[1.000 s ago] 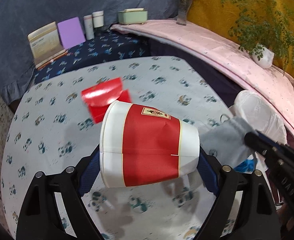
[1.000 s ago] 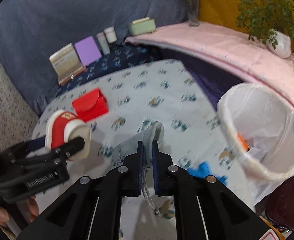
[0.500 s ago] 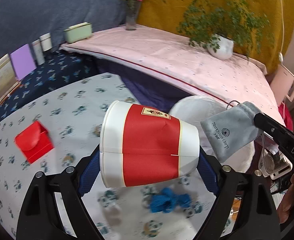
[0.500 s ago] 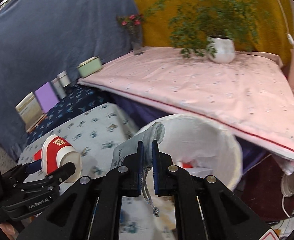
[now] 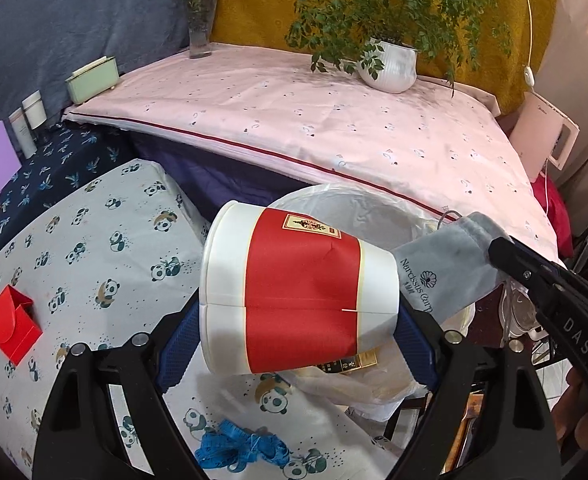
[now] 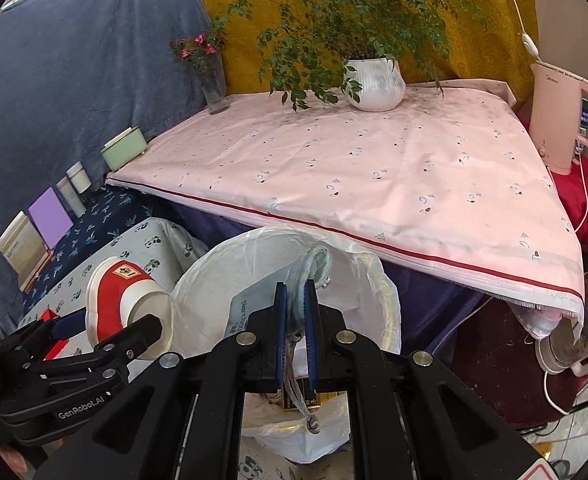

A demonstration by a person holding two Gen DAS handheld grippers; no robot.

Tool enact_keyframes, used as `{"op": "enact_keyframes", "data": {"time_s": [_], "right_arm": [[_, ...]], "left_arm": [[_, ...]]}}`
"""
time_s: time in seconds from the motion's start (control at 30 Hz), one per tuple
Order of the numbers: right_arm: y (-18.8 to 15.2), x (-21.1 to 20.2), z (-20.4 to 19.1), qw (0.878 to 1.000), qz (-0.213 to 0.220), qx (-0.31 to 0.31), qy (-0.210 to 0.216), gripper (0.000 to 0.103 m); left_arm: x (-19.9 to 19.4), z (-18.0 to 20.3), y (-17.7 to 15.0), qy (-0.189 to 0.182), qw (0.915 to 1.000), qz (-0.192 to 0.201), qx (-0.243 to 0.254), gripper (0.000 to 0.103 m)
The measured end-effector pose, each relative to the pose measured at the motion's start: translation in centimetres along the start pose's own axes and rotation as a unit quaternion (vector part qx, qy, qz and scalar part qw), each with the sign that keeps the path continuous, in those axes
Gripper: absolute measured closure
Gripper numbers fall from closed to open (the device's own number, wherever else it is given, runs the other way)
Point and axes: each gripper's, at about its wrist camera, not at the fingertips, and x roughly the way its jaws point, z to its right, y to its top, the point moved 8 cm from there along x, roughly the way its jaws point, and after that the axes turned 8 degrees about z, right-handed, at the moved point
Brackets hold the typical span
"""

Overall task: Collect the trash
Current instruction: 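Carry the paper cup with the left tool while the right tool carries the pouch to the bin, then open both tools over the bin to drop cup and pouch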

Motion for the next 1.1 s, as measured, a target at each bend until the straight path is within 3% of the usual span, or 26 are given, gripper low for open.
{"op": "enact_keyframes", "data": {"time_s": [0.5, 0.6, 0.73, 1.1], "right_arm": [[0.0, 0.9, 0.3, 1.0, -0.005, 0.002, 0.0, 0.094], [0.1, 1.0, 0.2, 1.0, -0.002, 0.006, 0.001, 0.089], [0.3, 0.8, 0.2, 1.0, 0.004, 0.011, 0.002, 0.074], [0.0, 0.3, -1.3, 1.0, 0.002, 0.0, 0.007, 0.063]], "left_arm": [[1.4, 1.2, 0.4, -0.007, 1.0, -0.005, 0.0, 0.018], [1.4, 1.0, 0.5, -0.001, 1.0, 0.0, -0.005, 0.012], [1.3, 0.5, 0.5, 0.006, 1.0, 0.001, -0.004, 0.011], [0.6, -1.5, 0.0, 0.017, 0.9995, 0.0, -0.025, 0.011]]}}
